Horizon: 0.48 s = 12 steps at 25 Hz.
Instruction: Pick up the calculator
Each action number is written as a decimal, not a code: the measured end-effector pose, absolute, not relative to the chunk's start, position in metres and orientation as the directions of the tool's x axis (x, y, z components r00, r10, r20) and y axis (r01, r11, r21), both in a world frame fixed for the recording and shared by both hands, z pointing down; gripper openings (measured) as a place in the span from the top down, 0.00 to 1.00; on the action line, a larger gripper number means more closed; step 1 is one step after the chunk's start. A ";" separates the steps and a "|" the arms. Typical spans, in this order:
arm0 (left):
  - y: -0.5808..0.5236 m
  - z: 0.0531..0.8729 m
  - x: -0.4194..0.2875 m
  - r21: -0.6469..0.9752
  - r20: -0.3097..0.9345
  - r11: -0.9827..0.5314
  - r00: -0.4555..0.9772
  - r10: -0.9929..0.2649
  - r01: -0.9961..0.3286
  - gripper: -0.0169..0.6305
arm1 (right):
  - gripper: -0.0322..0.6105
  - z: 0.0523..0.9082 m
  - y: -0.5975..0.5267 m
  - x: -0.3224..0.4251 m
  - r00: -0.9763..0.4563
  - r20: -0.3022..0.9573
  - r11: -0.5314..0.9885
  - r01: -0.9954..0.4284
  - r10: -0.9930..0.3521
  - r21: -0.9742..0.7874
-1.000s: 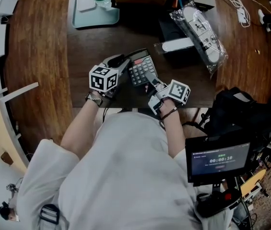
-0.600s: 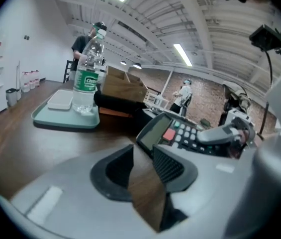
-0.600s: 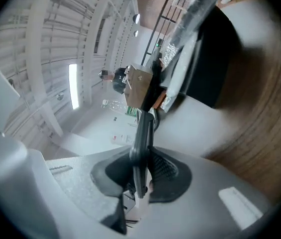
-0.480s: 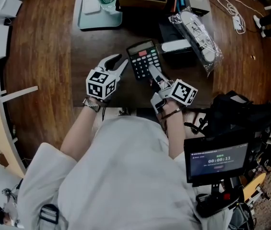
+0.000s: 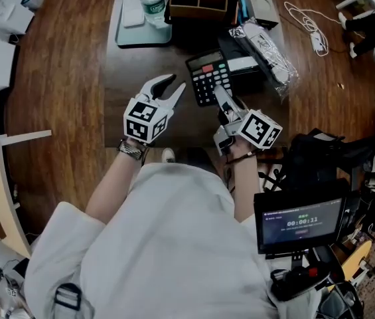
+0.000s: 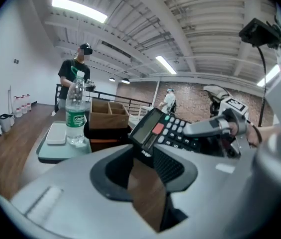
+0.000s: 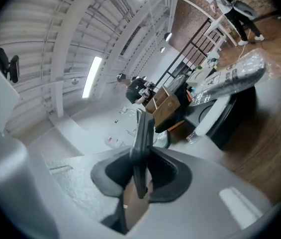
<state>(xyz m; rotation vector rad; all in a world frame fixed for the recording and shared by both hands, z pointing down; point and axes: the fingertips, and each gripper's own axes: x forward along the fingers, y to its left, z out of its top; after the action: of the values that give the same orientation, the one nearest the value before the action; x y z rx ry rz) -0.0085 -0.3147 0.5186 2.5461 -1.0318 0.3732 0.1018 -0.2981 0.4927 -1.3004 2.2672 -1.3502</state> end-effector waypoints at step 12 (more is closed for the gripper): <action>-0.284 0.400 -0.031 0.041 0.177 -0.663 0.658 -0.732 -0.748 0.91 | 0.84 0.374 -0.256 0.109 -0.444 0.157 0.333 -0.823 -0.882 -0.460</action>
<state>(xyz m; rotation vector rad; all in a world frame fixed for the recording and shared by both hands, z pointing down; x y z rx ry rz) -0.0311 -0.2842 0.4004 2.7593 -1.2358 0.2209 0.1090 -0.2556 0.3745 -1.5851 2.4637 -0.7373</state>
